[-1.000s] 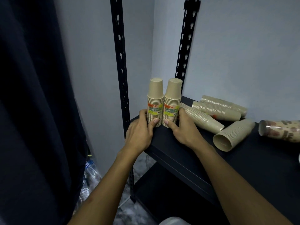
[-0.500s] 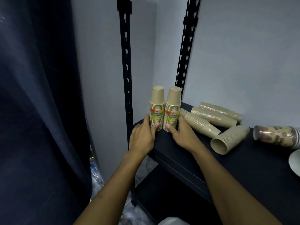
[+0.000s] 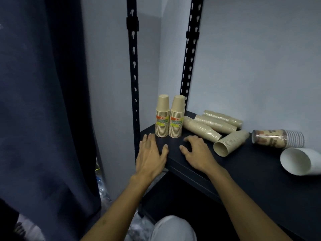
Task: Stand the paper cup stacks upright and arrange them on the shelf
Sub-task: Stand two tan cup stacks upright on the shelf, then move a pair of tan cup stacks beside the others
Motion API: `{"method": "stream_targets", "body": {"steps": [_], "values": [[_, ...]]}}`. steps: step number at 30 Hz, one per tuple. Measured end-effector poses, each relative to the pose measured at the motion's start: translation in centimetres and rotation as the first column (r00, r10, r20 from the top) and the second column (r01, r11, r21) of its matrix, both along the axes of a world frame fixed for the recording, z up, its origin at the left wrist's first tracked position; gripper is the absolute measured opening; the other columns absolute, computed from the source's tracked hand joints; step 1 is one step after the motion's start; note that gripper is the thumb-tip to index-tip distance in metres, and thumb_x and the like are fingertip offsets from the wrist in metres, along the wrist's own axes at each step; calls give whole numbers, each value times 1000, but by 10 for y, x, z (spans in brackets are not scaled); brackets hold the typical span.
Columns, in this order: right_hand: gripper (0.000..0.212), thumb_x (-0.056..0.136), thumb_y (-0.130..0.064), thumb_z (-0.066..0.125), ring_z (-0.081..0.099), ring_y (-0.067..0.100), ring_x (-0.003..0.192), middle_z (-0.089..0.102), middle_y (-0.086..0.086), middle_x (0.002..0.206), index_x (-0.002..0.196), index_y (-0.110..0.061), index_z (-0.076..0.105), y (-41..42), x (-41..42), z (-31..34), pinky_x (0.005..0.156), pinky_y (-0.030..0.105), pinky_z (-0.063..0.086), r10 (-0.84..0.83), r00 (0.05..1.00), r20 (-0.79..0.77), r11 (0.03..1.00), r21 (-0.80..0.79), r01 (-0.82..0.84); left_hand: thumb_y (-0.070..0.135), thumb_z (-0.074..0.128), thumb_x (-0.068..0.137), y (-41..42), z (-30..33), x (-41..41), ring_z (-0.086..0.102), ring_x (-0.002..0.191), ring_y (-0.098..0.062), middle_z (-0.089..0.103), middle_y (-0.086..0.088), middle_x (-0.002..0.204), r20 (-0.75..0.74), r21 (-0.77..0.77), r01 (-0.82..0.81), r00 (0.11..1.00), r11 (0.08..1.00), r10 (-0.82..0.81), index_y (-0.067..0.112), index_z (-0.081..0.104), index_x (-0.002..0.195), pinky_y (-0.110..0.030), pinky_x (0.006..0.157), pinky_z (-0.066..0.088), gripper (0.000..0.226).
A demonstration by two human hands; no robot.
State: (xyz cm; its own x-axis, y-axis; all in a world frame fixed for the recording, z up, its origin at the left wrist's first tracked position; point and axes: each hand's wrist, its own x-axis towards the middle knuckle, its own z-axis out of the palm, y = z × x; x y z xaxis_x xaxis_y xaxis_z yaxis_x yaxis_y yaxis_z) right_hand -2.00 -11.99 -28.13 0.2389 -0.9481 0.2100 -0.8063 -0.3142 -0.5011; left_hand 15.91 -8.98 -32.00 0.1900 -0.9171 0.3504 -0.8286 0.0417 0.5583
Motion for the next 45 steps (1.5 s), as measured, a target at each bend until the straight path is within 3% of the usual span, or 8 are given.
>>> {"method": "stream_targets", "body": {"steps": [5,17,22,30,38,41,43,45], "values": [[36,102,-36,54,50,18,134,57,0,145,134,-23,64,36,-36,1,112,40,40,69,994,-84,996,-52,-74,48,27,107,27,10,-19,9,157,-22,26,-9,167,241,70,163,955,984,-175,27,35,157,-41,127,-3,54],[43,100,-47,54,40,6,143,49,-13,153,141,-33,59,99,-143,7,115,38,38,-40,991,-125,999,-12,39,41,47,104,6,38,-64,25,154,-20,36,-3,163,203,232,449,845,863,-494,25,47,149,-42,125,21,48],[49,104,-49,42,30,11,150,37,-8,162,150,-32,45,71,-166,7,120,40,24,-179,950,-255,982,5,187,45,63,89,-13,52,-82,61,103,-20,64,4,109,276,-39,293,922,955,-271,24,63,105,-38,78,54,27],[51,107,-45,34,22,16,154,29,-1,166,156,-28,36,19,-172,6,122,45,17,-297,913,-281,948,27,317,52,59,95,-80,49,-97,22,154,-26,29,-7,164,524,0,525,725,851,-448,26,30,153,-42,122,24,70],[48,108,-42,31,23,15,154,31,-2,165,154,-28,38,15,-170,2,122,43,16,-317,908,-275,940,39,340,33,55,101,-93,30,-108,20,155,-19,32,1,164,426,-117,501,805,857,-413,29,38,151,-39,120,21,53],[41,107,-42,30,49,21,130,60,0,136,118,-27,66,14,-159,14,114,47,25,-417,908,-35,903,101,418,30,59,98,-94,29,-107,24,153,-18,36,2,161,410,-148,504,814,851,-411,30,42,149,-39,118,23,54],[55,103,-56,27,50,27,125,64,4,122,100,-21,70,7,-144,27,113,51,24,-528,840,125,844,179,505,29,61,97,-93,30,-106,27,151,-18,39,3,159,398,-156,501,821,851,-409,30,43,148,-41,118,26,54],[77,94,-74,23,37,33,141,58,9,136,115,-16,69,-7,-126,29,118,58,16,-603,790,109,790,220,572,29,63,95,-93,30,-106,31,149,-18,41,4,156,391,-159,499,824,852,-409,31,45,146,-43,116,31,54]]}}
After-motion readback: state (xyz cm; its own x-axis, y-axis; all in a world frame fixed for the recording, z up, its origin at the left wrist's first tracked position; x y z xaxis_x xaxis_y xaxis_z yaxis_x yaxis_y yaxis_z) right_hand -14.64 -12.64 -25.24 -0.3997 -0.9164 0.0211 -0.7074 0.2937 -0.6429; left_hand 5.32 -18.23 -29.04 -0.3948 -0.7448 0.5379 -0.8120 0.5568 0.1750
